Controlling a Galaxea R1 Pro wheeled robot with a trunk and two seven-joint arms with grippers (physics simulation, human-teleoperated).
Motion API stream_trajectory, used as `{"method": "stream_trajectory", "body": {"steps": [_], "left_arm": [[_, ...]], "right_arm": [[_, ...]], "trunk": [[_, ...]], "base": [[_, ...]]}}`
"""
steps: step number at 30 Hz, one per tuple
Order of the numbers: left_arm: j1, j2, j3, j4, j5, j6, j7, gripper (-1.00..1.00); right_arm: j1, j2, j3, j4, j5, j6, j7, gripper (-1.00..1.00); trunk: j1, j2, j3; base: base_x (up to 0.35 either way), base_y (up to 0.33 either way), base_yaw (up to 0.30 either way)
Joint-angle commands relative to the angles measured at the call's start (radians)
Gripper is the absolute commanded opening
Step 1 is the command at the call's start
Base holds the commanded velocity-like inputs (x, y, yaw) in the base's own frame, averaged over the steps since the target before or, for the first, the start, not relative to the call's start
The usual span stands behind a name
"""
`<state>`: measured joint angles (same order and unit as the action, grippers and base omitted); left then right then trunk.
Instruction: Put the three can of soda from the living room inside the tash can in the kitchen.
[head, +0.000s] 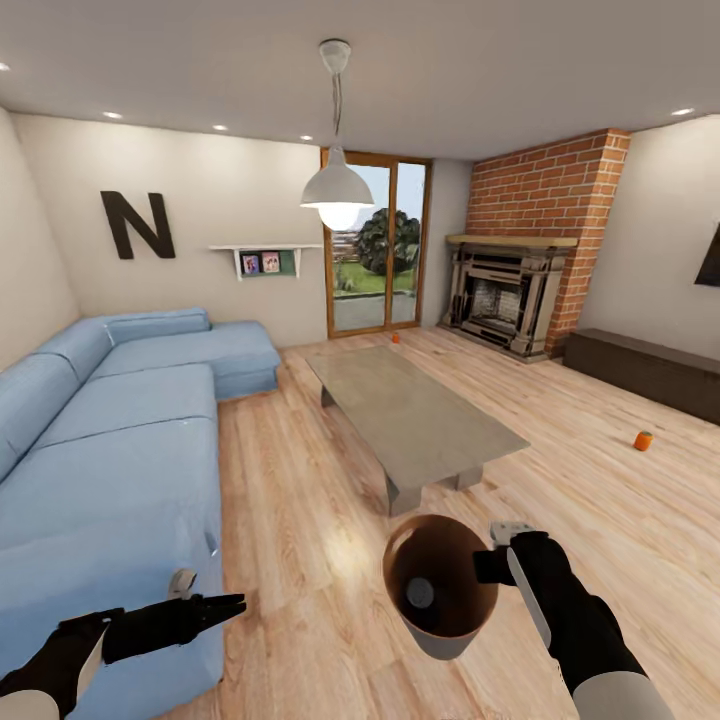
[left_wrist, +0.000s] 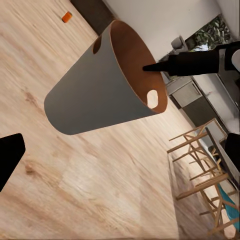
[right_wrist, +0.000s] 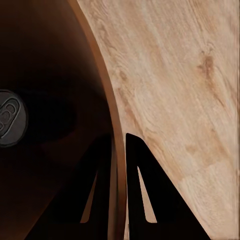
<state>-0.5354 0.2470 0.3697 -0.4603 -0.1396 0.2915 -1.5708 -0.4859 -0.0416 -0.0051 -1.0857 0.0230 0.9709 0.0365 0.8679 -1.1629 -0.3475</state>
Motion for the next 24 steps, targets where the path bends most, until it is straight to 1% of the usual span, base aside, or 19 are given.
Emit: {"method": "stream_trajectory", "body": {"steps": [1,24], "left_arm": [[0.000,0.000,0.000,0.000,0.000,0.000,0.000,1.00],[0.000,0.000,0.000,0.000,0.000,0.000,0.000,1.00]], "right_arm": [[0.000,0.000,0.000,0.000,-0.020,0.000,0.006,-1.00],[0.000,0.000,0.000,0.000,-0.020,0.000,0.006,-1.00]], "trunk": [[0.000,0.000,0.000],[0.000,0.000,0.000]], "base": [[0.002,-0.002,-0.291],[0.000,0.000,-0.298]]}}
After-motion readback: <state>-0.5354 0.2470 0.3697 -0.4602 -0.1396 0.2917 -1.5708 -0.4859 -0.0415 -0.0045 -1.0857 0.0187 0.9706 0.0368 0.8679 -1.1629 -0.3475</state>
